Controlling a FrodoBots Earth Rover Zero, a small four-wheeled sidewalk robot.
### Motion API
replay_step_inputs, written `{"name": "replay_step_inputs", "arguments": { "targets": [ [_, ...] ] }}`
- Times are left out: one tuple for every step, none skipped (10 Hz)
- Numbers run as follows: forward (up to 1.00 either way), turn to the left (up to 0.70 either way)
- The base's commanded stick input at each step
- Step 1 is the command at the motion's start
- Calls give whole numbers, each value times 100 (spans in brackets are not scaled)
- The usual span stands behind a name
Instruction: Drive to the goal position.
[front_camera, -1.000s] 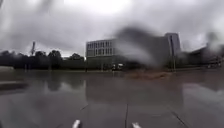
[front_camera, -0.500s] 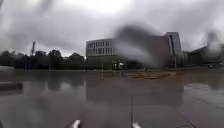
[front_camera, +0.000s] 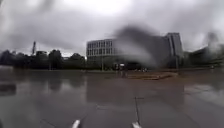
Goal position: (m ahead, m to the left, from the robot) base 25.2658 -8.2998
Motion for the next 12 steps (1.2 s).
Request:
{"name": "replay_step_inputs", "arguments": {
  "targets": [
    [70,0],
    [70,0],
    [70,0],
    [70,0],
    [70,0],
    [70,0],
    [70,0],
    [70,0],
    [70,0],
    [70,0],
    [70,0],
    [70,0]
  ]
}}
